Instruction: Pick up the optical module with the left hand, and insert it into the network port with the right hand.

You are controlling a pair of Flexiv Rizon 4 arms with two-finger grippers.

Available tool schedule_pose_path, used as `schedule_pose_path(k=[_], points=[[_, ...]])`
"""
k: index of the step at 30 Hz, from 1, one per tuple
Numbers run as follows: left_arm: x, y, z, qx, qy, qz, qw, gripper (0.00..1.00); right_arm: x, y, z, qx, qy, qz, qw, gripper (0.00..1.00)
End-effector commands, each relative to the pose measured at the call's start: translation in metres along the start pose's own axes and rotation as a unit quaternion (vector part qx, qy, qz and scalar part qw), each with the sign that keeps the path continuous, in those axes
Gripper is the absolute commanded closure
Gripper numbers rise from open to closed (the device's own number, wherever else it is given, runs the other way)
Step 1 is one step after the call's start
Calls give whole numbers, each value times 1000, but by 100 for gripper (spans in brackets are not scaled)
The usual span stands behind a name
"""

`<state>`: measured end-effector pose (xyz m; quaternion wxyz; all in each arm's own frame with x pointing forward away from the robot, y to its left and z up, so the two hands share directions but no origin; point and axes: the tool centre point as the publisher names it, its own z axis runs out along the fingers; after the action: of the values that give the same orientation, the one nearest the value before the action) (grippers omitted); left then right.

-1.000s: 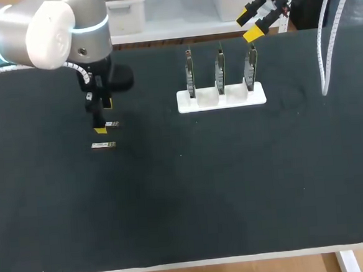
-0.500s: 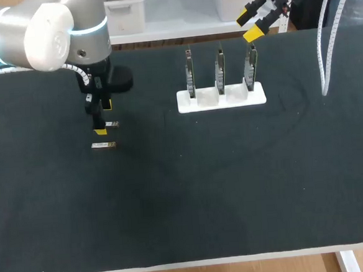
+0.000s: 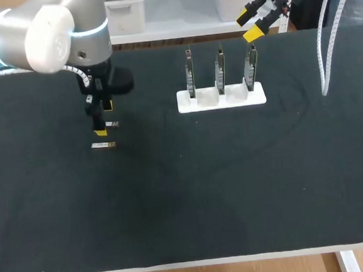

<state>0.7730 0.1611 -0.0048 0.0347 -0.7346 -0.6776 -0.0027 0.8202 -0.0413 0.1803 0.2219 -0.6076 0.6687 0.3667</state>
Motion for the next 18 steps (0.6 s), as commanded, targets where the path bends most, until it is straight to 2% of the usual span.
schedule_pose_path(k=[1,7,18], points=[[2,-6,3,-9,-4,3,1000,0,-2,-8,-2,-88,2,0,996,0],[5,-7,6,-23,-9,1,1000,0,-2,-8,-2,-88,2,0,996,0],[11,-4,8,-17,-3,-7,1000,0,-2,-8,-2,-88,2,0,996,0]])
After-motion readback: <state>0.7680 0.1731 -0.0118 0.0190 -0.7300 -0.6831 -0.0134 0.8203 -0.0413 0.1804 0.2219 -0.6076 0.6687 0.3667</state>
